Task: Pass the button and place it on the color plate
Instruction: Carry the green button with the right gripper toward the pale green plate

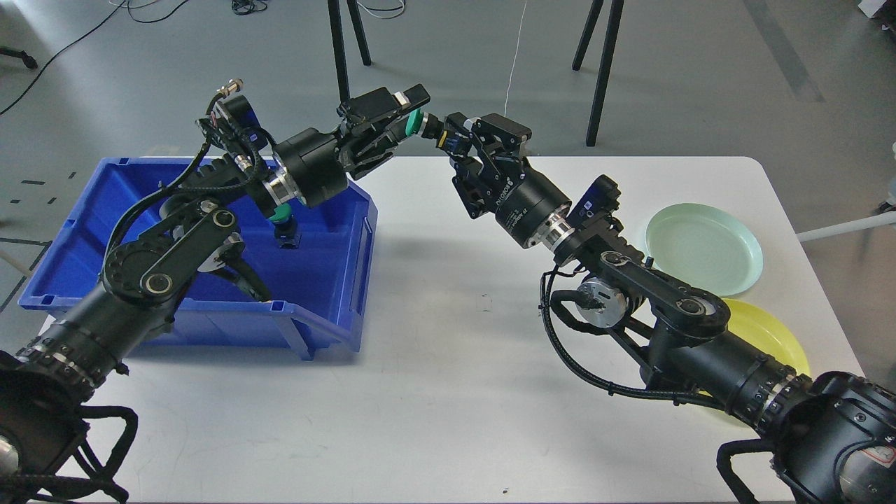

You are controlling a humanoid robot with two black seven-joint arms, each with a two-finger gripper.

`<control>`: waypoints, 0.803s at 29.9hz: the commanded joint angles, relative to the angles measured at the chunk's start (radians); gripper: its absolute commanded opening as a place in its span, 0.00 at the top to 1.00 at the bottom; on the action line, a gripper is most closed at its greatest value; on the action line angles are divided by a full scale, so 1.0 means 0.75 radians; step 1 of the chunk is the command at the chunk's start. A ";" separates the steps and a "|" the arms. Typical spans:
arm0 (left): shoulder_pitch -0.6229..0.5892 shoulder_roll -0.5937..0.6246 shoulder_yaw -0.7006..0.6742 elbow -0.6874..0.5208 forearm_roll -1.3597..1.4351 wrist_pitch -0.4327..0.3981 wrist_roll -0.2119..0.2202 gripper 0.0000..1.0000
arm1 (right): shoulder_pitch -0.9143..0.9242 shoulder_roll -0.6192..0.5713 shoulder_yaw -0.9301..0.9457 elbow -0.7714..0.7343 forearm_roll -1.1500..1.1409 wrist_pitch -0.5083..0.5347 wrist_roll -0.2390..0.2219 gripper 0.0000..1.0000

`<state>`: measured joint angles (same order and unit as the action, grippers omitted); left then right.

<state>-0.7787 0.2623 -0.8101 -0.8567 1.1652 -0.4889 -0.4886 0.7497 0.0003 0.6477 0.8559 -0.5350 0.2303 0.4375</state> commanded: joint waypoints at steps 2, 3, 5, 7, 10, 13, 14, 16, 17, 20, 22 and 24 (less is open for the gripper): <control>-0.001 0.000 -0.006 0.001 -0.009 0.000 0.000 0.00 | -0.018 0.000 0.030 0.026 0.004 -0.008 0.002 1.00; -0.001 0.000 -0.008 -0.001 -0.011 0.000 0.000 0.00 | -0.032 0.000 0.057 0.055 0.006 -0.014 0.002 1.00; 0.001 0.000 -0.010 -0.001 -0.030 0.000 0.000 0.00 | -0.083 -0.010 0.195 0.139 0.014 -0.059 -0.002 1.00; 0.003 0.004 -0.008 0.001 -0.103 0.000 0.000 0.00 | -0.150 -0.167 0.269 0.237 0.016 -0.088 -0.023 1.00; -0.001 0.018 0.002 -0.001 -0.273 0.000 0.000 0.00 | -0.216 -0.362 0.290 0.325 0.014 -0.092 -0.039 1.00; -0.011 0.033 0.006 0.005 -0.341 0.000 0.000 0.00 | -0.281 -0.511 0.296 0.370 0.014 -0.094 -0.035 1.00; -0.011 0.035 0.006 0.021 -0.345 0.000 0.000 0.00 | -0.306 -0.560 0.300 0.380 0.014 -0.094 -0.031 1.00; -0.011 0.033 0.004 0.042 -0.351 0.000 0.000 0.00 | -0.345 -0.648 0.329 0.378 0.012 -0.098 -0.025 1.00; -0.013 0.031 -0.002 0.044 -0.353 0.000 0.000 0.00 | -0.365 -0.693 0.345 0.374 0.012 -0.109 -0.025 1.00; -0.017 0.031 0.000 0.046 -0.357 0.000 0.000 0.00 | -0.388 -0.798 0.347 0.364 -0.013 -0.182 -0.021 1.00; -0.015 0.029 -0.010 0.048 -0.379 0.000 0.000 0.00 | -0.404 -0.861 0.333 0.360 -0.049 -0.245 -0.015 1.00; -0.011 0.035 0.008 0.048 -0.467 0.000 0.000 0.00 | -0.425 -0.902 0.321 0.358 -0.151 -0.309 -0.013 1.00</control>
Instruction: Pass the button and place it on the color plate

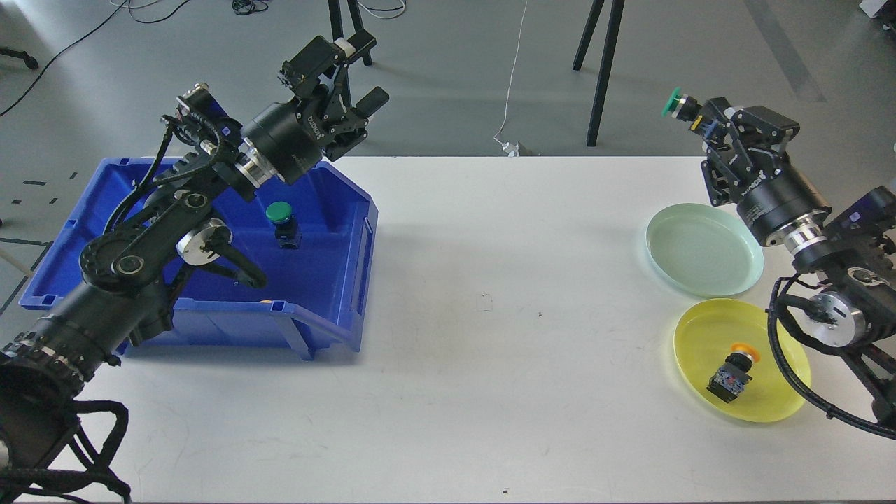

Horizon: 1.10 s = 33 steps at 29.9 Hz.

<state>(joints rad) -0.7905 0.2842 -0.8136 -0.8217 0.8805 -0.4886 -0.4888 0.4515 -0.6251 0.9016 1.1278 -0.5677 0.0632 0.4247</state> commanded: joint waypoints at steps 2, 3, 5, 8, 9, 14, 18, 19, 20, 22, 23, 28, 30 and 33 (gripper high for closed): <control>0.015 0.010 0.015 0.005 -0.141 0.000 0.000 0.00 | -0.058 -0.089 -0.024 -0.023 -0.220 -0.153 0.006 1.00; 0.019 0.000 0.015 0.008 -0.141 0.000 0.000 0.00 | -0.080 -0.091 -0.026 -0.035 -0.279 -0.186 0.006 1.00; 0.023 -0.011 0.017 0.010 -0.139 0.000 0.000 0.00 | -0.107 -0.091 -0.028 -0.062 -0.386 -0.235 0.006 1.00; 0.025 -0.015 0.019 0.010 -0.137 0.000 0.000 0.00 | -0.146 -0.091 -0.051 -0.117 -0.529 -0.305 0.006 1.00; 0.029 -0.017 0.027 0.012 -0.137 0.000 0.000 0.00 | -0.152 -0.091 -0.077 -0.145 -0.568 -0.333 0.006 1.00; 0.038 -0.037 0.105 0.010 -0.143 0.000 0.000 0.00 | -0.111 -0.093 -0.326 -0.248 -0.644 -0.464 -0.024 1.00; 0.038 -0.037 0.107 0.010 -0.141 0.000 0.000 0.00 | 0.013 -0.073 -0.531 -0.376 -0.644 -0.528 -0.098 1.00; 0.038 -0.037 0.107 0.010 -0.141 0.000 0.000 0.00 | 0.040 -0.060 -0.570 -0.413 -0.638 -0.532 -0.098 1.00; 0.038 -0.037 0.107 0.010 -0.141 0.000 0.000 0.00 | 0.058 -0.044 -0.596 -0.432 -0.636 -0.532 -0.102 1.00; 0.038 -0.037 0.107 0.012 -0.141 0.000 0.000 0.00 | 0.089 -0.009 -0.627 -0.446 -0.634 -0.532 -0.104 1.00; 0.038 -0.035 0.107 0.012 -0.143 0.000 0.000 0.00 | 0.093 -0.005 -0.634 -0.446 -0.636 -0.532 -0.110 1.00; 0.038 -0.037 0.107 0.014 -0.145 0.000 0.000 0.00 | 0.098 0.007 -0.640 -0.448 -0.636 -0.522 -0.143 0.99; 0.038 -0.037 0.105 0.014 -0.145 0.000 0.000 0.00 | 0.100 0.025 -0.640 -0.450 -0.636 -0.522 -0.143 0.91; 0.038 -0.037 0.105 0.012 -0.149 0.000 0.000 0.00 | 0.110 0.040 -0.640 -0.459 -0.634 -0.522 -0.141 0.86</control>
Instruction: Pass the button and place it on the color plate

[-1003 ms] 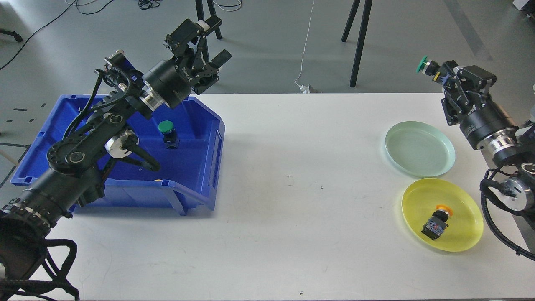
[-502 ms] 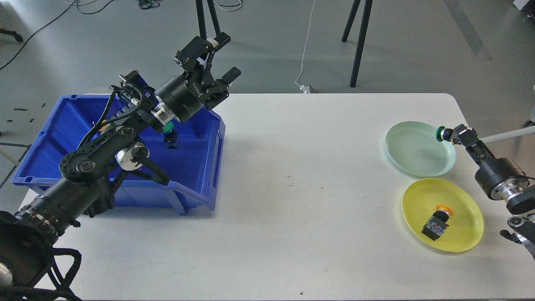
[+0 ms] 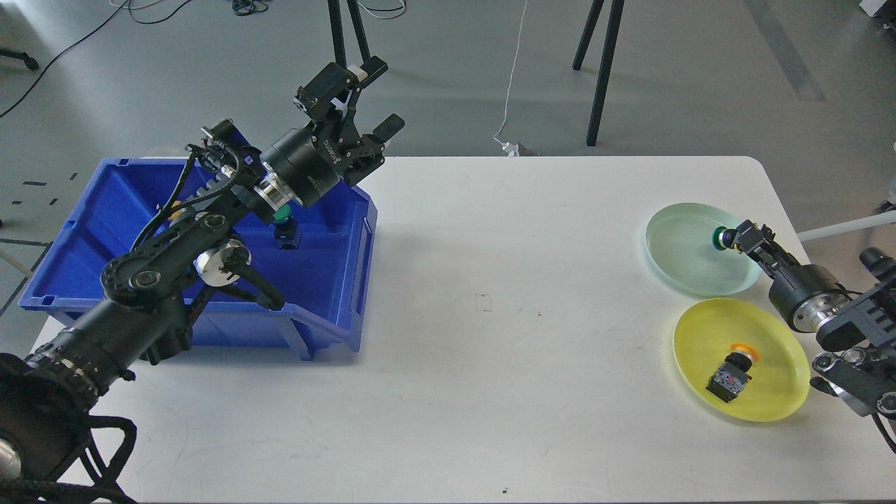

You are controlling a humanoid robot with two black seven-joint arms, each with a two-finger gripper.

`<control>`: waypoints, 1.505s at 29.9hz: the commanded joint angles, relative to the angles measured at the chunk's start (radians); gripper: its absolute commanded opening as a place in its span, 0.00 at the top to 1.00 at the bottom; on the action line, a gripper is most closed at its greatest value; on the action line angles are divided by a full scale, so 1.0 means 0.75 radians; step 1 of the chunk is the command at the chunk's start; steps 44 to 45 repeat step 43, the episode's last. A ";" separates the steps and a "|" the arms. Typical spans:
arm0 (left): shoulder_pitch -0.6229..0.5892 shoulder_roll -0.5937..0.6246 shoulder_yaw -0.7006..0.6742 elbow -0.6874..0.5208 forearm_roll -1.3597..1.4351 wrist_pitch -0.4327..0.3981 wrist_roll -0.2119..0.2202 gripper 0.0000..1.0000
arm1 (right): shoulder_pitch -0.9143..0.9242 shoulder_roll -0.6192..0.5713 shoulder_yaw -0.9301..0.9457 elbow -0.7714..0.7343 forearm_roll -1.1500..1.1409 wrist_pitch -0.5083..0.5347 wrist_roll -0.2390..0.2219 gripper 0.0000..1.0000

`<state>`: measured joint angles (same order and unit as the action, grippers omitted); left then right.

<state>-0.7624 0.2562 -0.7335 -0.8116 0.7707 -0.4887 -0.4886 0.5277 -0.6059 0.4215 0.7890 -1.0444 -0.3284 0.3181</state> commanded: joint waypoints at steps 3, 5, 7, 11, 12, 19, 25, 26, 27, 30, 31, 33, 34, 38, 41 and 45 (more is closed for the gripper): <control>0.000 0.000 -0.002 -0.002 -0.003 0.000 0.000 0.00 | 0.012 0.033 0.002 -0.005 0.004 -0.006 0.001 0.67; 0.000 0.000 -0.002 0.000 -0.003 0.000 0.000 0.00 | 0.012 0.033 0.005 -0.005 0.006 -0.008 0.003 0.61; 0.000 0.000 -0.002 0.000 -0.003 0.000 0.000 0.00 | 0.012 0.041 0.005 -0.005 0.006 -0.010 0.003 0.61; 0.000 0.000 -0.002 0.000 -0.003 0.000 0.000 0.00 | 0.012 0.053 0.009 -0.005 0.008 -0.010 0.005 0.61; 0.000 0.000 -0.002 0.000 -0.003 0.000 0.000 0.00 | 0.012 0.053 0.009 -0.005 0.008 -0.010 0.005 0.61; 0.002 0.000 -0.002 0.000 -0.003 0.000 0.000 0.00 | 0.012 0.061 0.021 -0.007 0.010 -0.014 0.007 0.60; 0.002 -0.004 -0.008 0.000 -0.007 0.000 0.000 0.00 | 0.020 0.078 0.153 0.038 0.041 -0.016 0.018 0.33; 0.002 -0.006 -0.012 0.000 -0.009 0.000 0.000 0.00 | 0.029 0.104 0.221 0.083 0.051 -0.016 0.022 0.26; 0.004 -0.008 -0.016 0.000 -0.011 0.000 0.000 0.00 | 0.039 0.133 0.298 0.148 0.069 -0.010 0.022 0.15; 0.031 -0.020 -0.026 -0.006 -0.070 0.000 0.000 0.00 | 0.047 0.170 0.503 0.399 0.187 0.019 0.020 0.03; 0.049 -0.012 -0.047 -0.018 -0.113 0.000 0.000 0.00 | 0.047 0.176 0.550 0.499 0.234 0.043 0.020 0.03; 0.102 0.016 -0.183 -0.051 -0.266 0.000 0.000 0.00 | 0.057 0.182 0.632 0.704 0.365 0.100 0.020 0.03; 0.151 0.037 -0.275 -0.092 -0.348 0.000 0.000 0.00 | 0.077 0.198 0.659 0.774 0.455 0.117 0.020 0.03; 0.323 0.129 -0.447 -0.296 -0.416 0.000 0.000 0.00 | 0.170 0.370 0.694 0.787 0.787 0.117 0.024 0.03; 0.354 0.172 -0.444 -0.350 -0.414 0.000 0.000 0.00 | 0.133 0.405 0.759 0.791 0.834 0.113 0.028 0.03; 0.364 0.178 -0.450 -0.352 -0.414 0.000 0.000 0.00 | 0.090 0.419 0.786 0.793 0.836 0.113 0.028 0.02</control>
